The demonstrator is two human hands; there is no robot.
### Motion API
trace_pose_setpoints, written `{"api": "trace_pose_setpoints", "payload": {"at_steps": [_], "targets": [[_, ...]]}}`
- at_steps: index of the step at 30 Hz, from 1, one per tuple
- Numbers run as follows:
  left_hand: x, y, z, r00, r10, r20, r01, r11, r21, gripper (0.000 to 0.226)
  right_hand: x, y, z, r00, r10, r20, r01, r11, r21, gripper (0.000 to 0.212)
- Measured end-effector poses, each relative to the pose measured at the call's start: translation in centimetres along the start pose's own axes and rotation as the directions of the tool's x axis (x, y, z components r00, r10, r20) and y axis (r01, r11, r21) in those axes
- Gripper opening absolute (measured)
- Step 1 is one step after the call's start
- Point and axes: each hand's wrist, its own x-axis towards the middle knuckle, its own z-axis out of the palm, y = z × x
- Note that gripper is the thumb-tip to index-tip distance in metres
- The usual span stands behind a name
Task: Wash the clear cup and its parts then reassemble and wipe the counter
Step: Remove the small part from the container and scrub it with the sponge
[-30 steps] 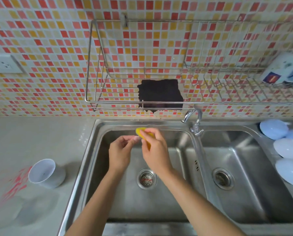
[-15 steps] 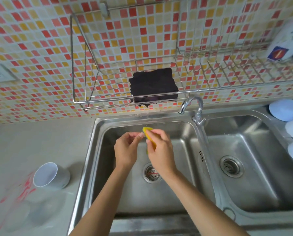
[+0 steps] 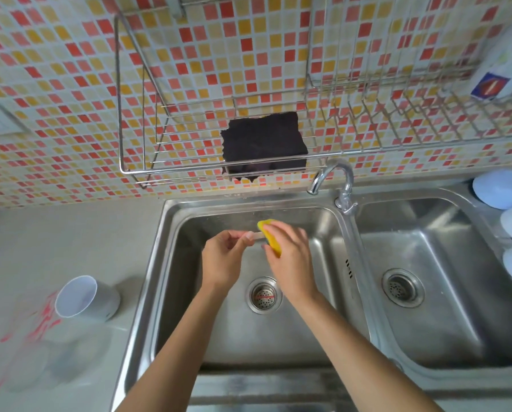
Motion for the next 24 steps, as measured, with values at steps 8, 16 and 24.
{"api": "trace_pose_setpoints", "payload": {"at_steps": [8,16,24], "targets": [[-0.3,0.6,0.8,0.994,-0.048,0.099,0.054,0.997,-0.059,0.020,2.4,1.9,-0.8,0.977,-0.208,0.056,0.214,0.965,-0.152,0.035],[0.8,0.1,0.8,0.872,0.432,0.231,-0.489,0.737,0.466,0.021,3.6,3.0,-2.3,0.952,-0.244,0.186,0.277,0.944,-0.180,0.034],[1.2,1.1,2.6,0.967,0.252,0.042,-0.253,0.921,0.297,0.014,2.0,2.7,-2.4,1.000,-0.024,-0.011,0.023,0.998,-0.059,0.041]]}}
